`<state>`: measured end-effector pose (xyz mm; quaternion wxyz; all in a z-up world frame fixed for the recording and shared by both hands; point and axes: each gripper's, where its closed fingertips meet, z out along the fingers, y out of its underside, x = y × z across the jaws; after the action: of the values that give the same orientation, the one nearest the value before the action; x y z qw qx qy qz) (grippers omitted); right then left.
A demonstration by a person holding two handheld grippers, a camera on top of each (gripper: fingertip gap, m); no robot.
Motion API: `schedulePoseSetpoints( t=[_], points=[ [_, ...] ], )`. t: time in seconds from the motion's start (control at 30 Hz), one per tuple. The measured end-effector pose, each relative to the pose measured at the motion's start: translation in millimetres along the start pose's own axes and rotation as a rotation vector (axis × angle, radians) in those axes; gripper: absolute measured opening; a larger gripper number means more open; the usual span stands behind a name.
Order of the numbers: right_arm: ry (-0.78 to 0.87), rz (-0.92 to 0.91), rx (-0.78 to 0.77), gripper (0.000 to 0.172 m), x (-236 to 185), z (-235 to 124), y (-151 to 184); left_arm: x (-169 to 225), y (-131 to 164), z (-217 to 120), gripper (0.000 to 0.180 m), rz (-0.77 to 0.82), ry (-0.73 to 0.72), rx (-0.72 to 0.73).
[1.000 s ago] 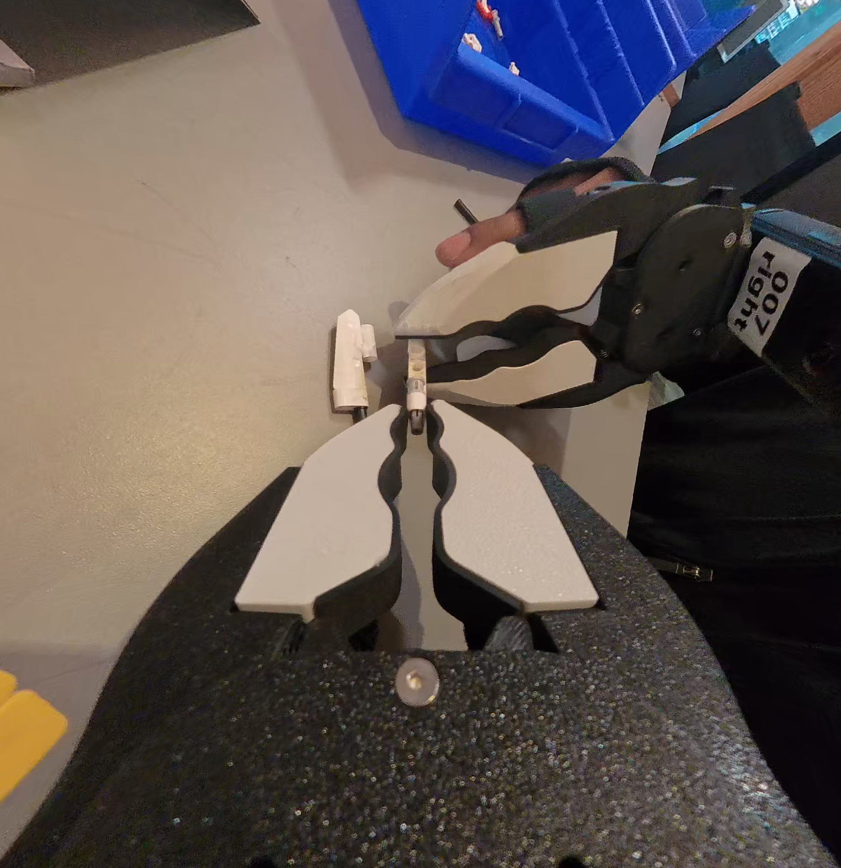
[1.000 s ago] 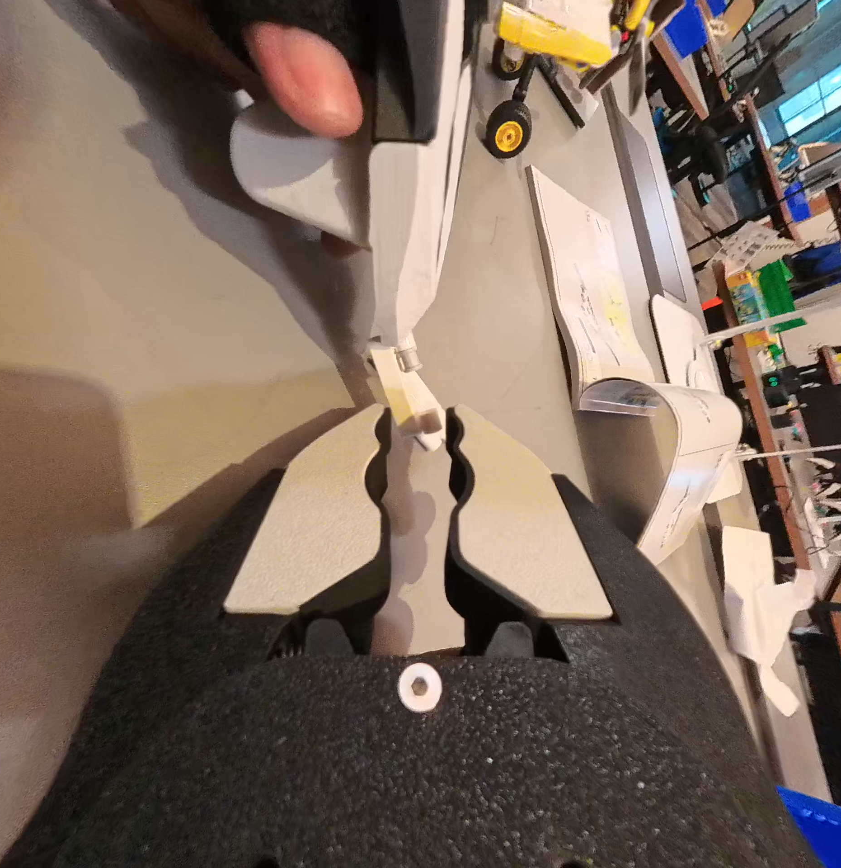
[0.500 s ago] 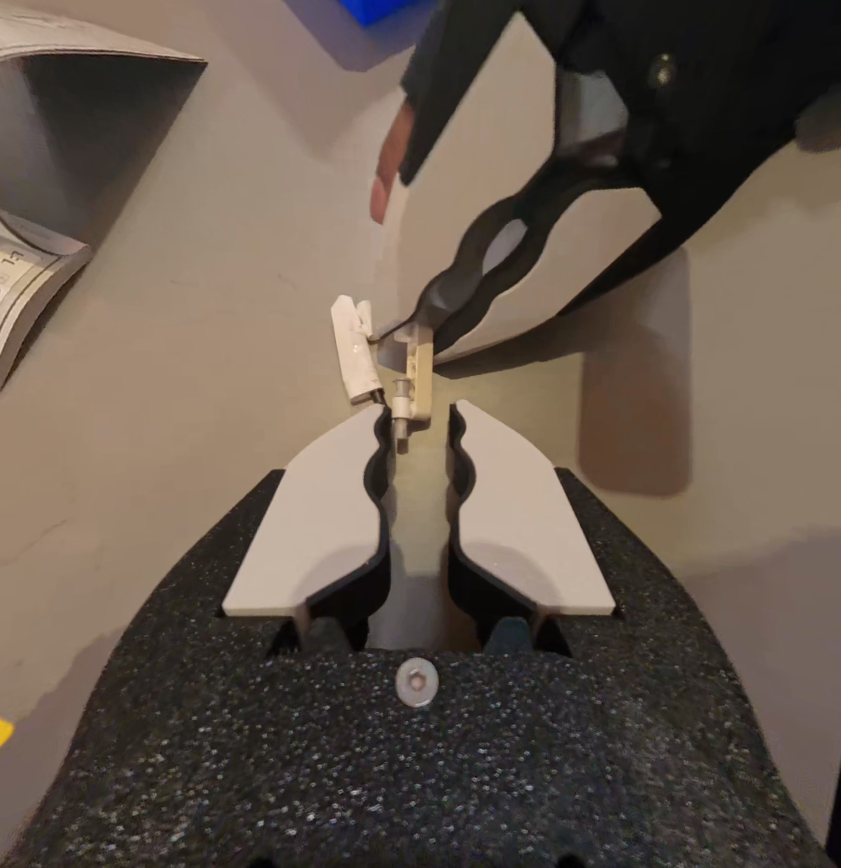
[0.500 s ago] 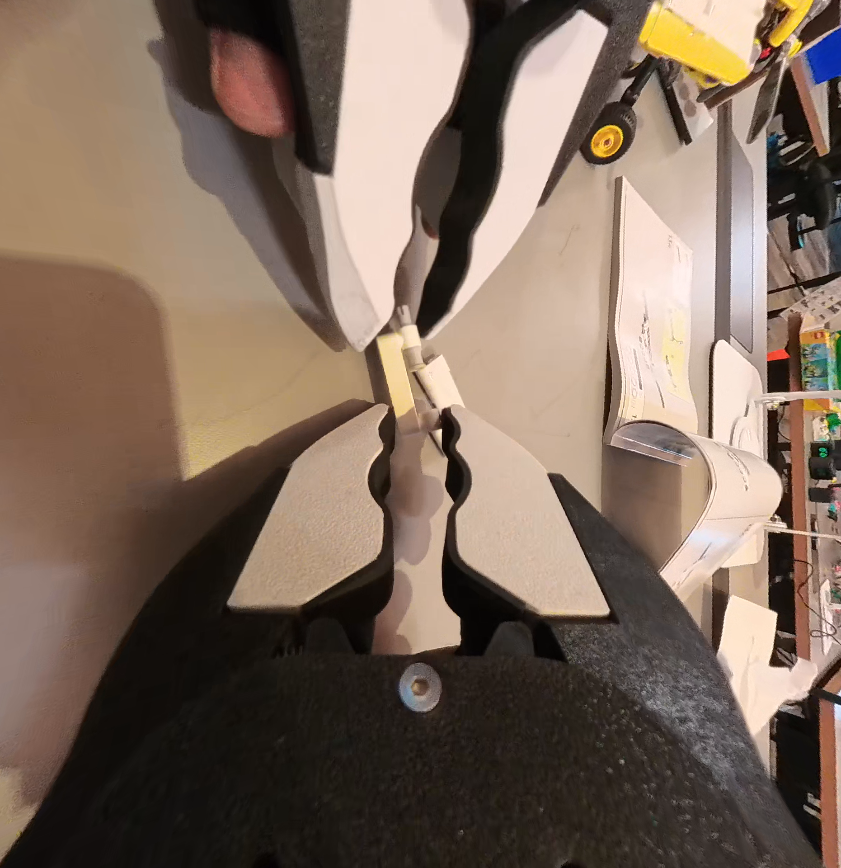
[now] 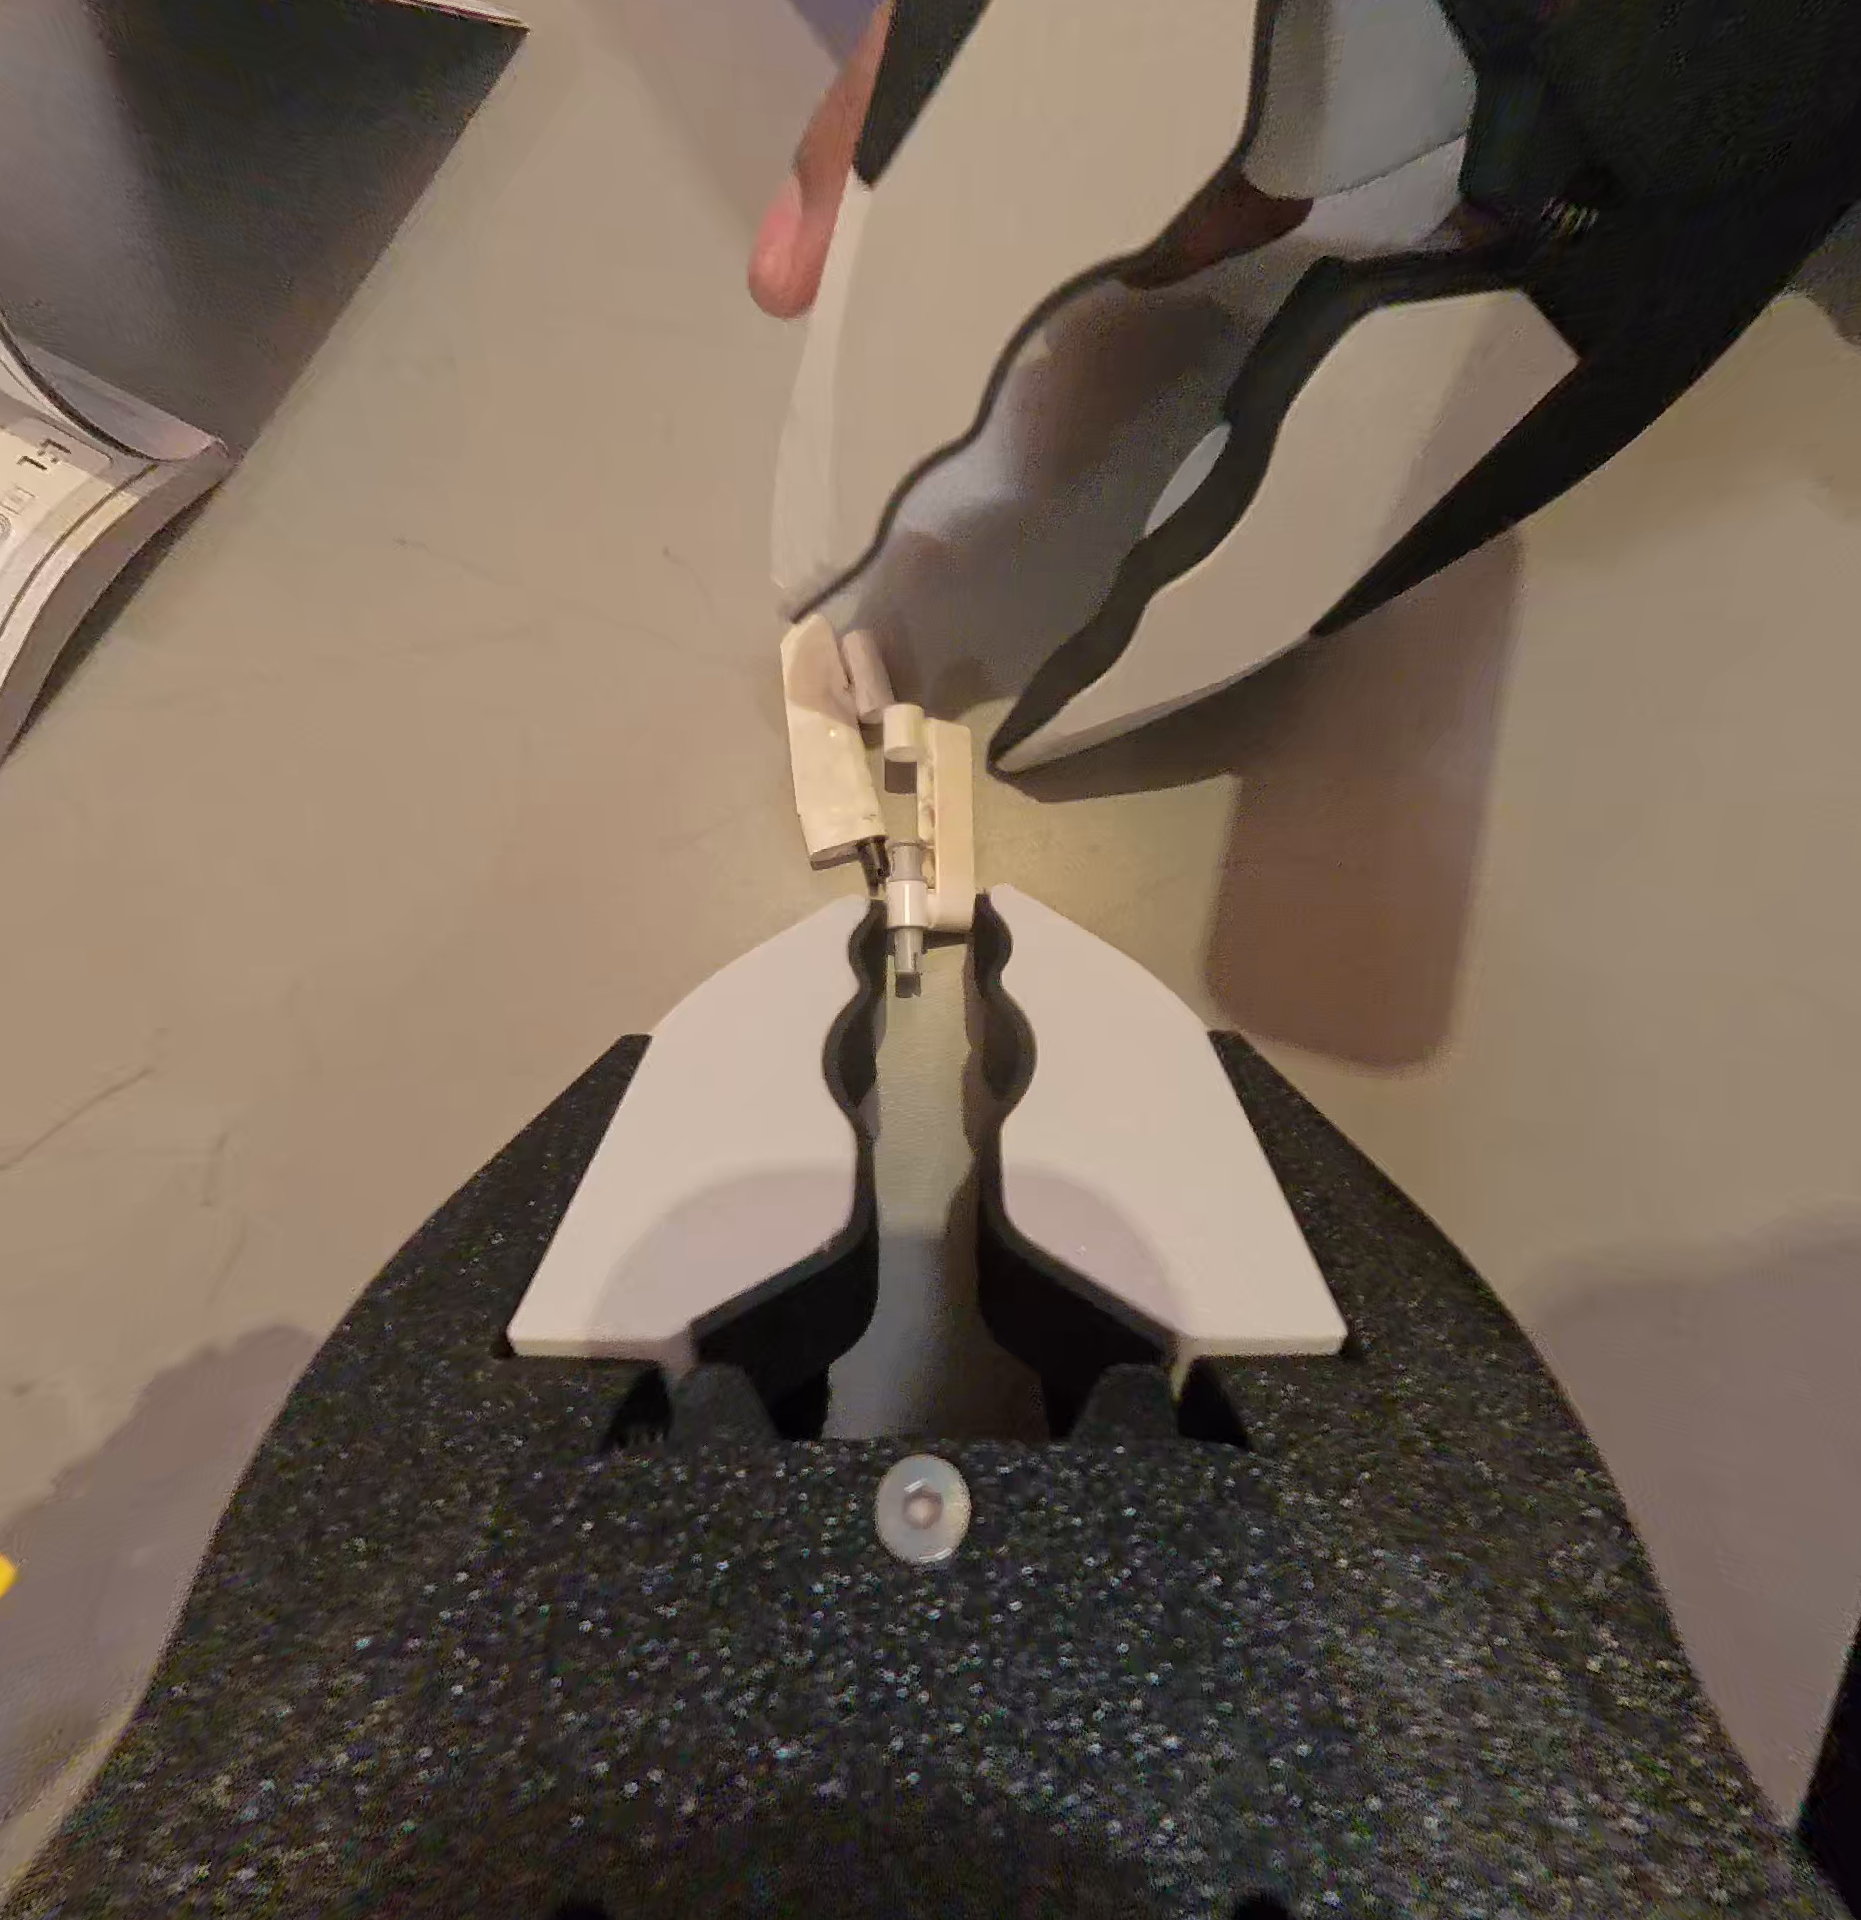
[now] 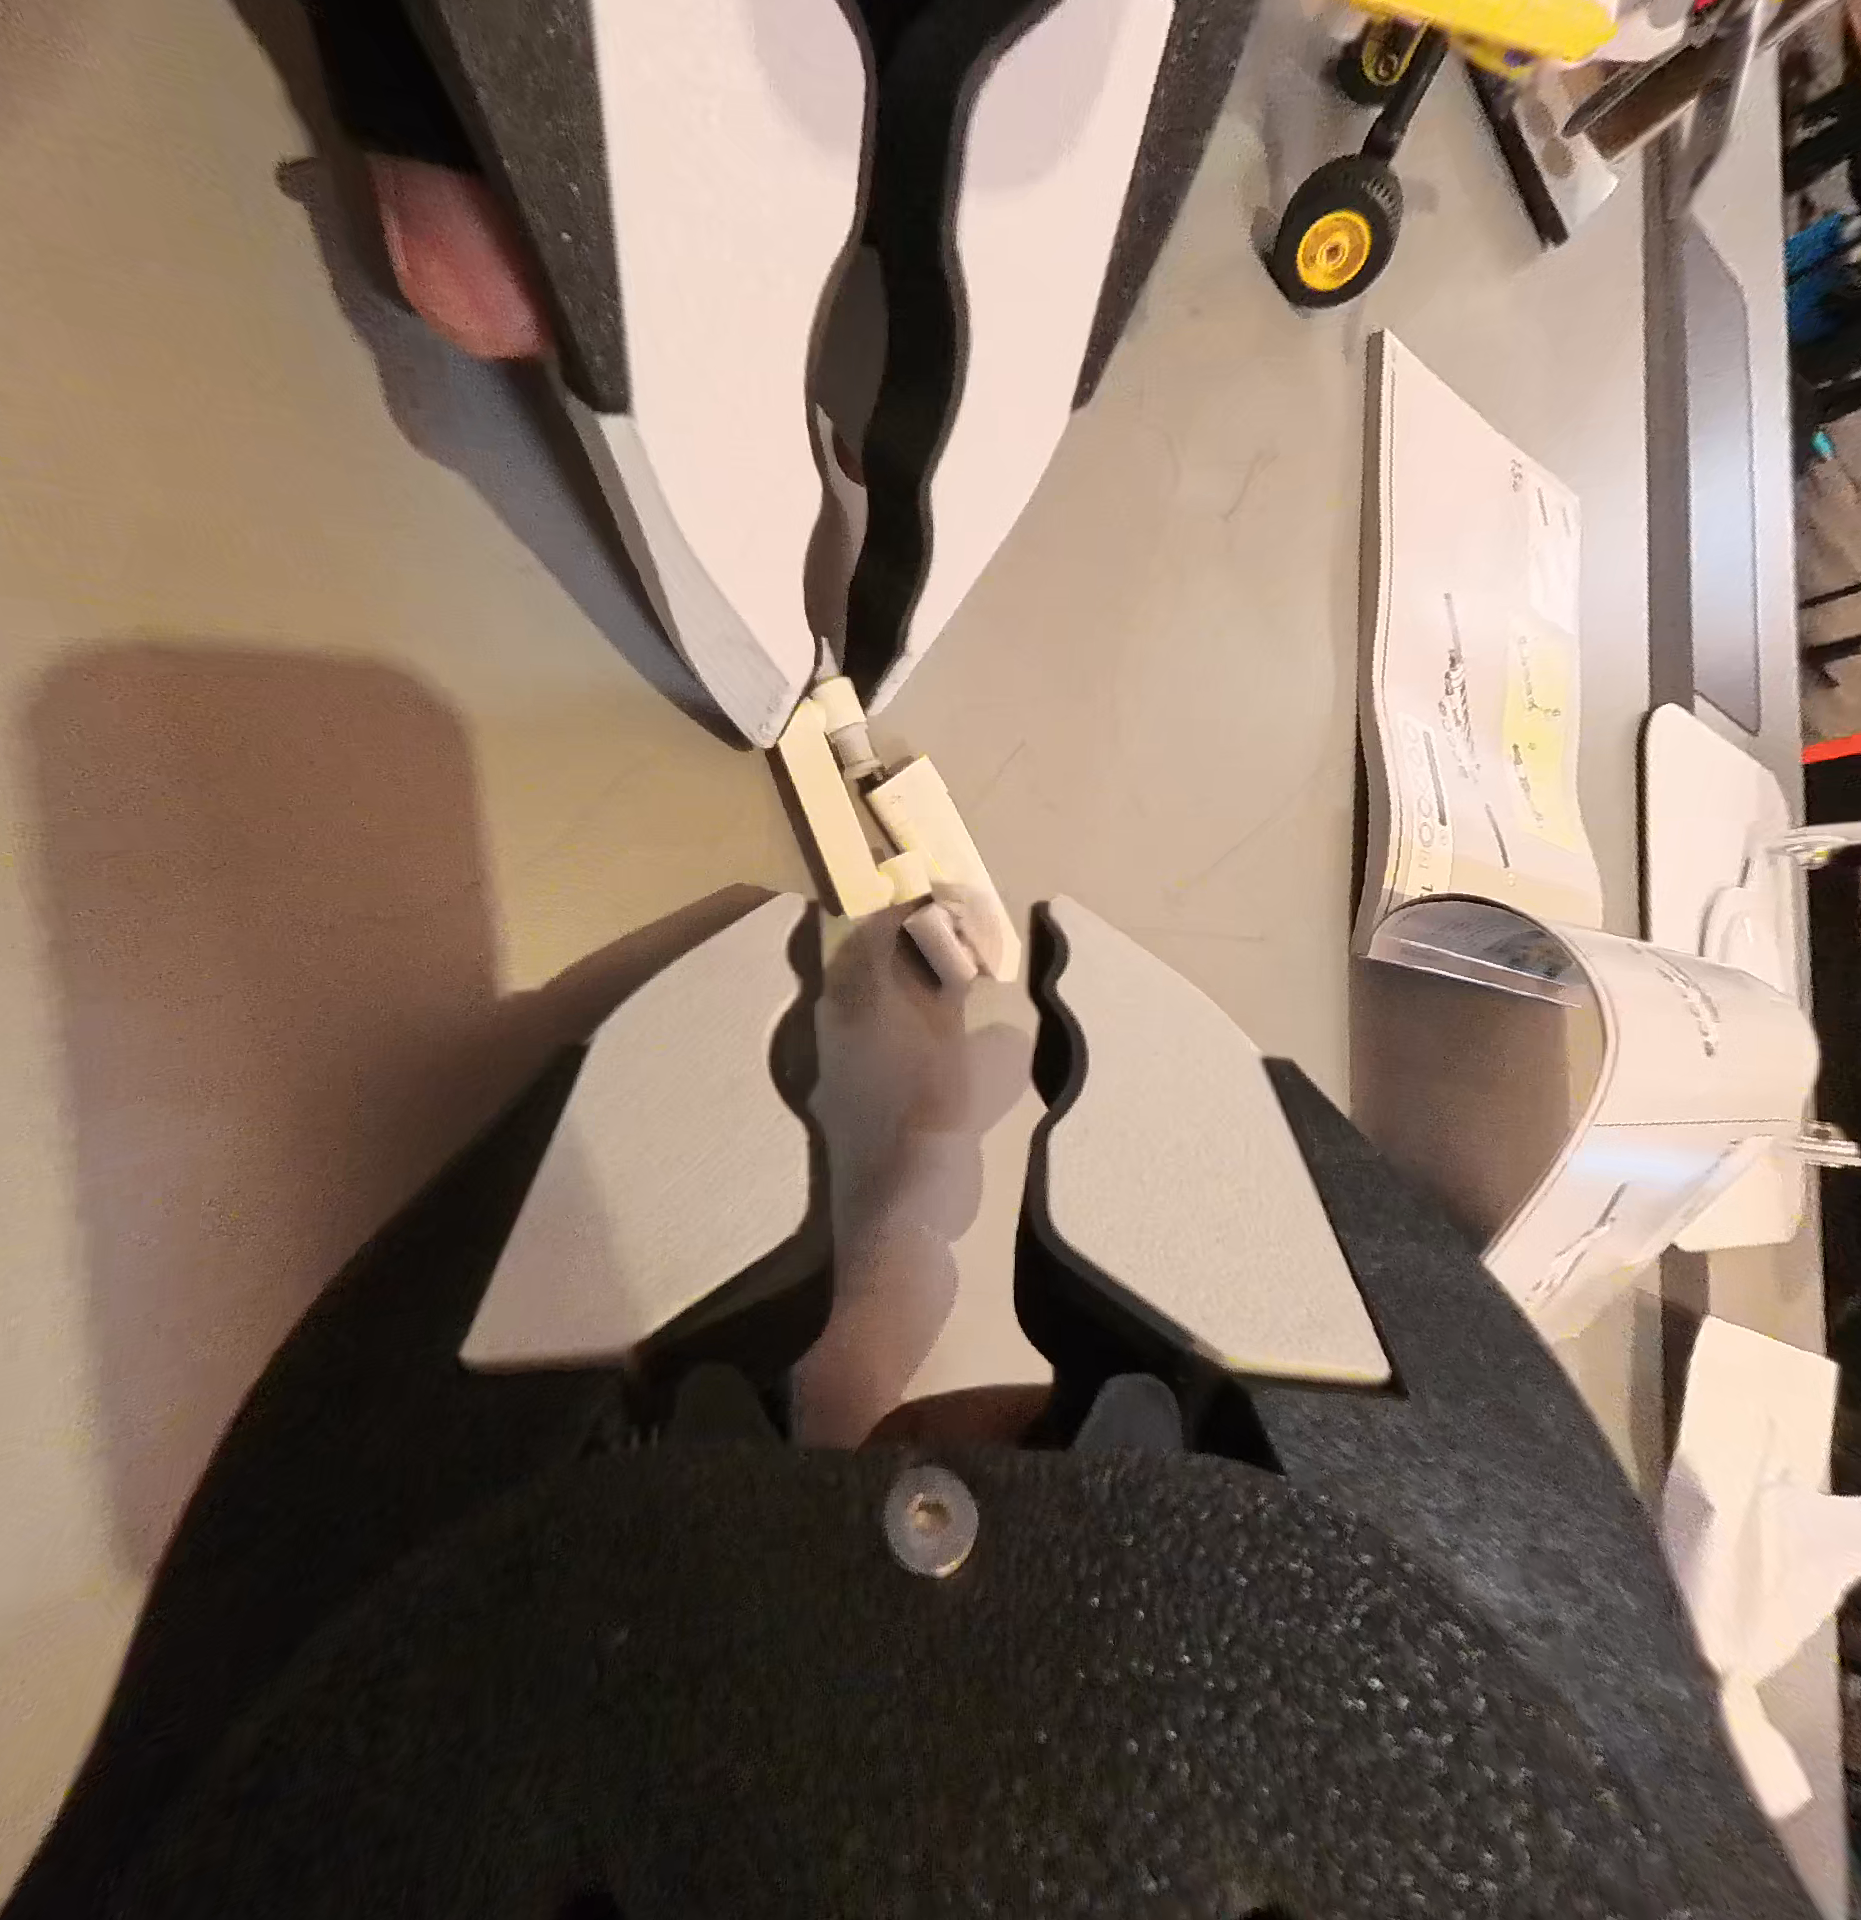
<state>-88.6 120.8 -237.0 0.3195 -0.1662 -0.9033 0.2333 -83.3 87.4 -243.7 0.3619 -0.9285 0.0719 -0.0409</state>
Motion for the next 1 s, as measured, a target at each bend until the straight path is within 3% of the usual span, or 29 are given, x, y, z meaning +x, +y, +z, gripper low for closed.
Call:
schedulePoseSetpoints(
  t=[0.1, 0.33, 0.67, 1.0],
  points=[
    [-0.049, 0.013, 0.012, 0.052, -2, -4, 0, 2, -3, -1, 0.016, -0.044, 0.024, 0.015],
    [-0.074, 0.055, 0.016, 0.049, 1, 2, -1, 5, -2, 1, 0.018, -0.059, 0.036, 0.009],
    [-0.249, 0.234, -0.002, 0.038, -9, 5, 1, 4, 4, -1, 0.015, -0.009, 0.015, -0.033],
    [-0.225, 0.267, 0.008, 0.04, -11, 5, -1, 2, 2, -1, 0.009, -0.013, 0.003, -0.021]
  ],
)
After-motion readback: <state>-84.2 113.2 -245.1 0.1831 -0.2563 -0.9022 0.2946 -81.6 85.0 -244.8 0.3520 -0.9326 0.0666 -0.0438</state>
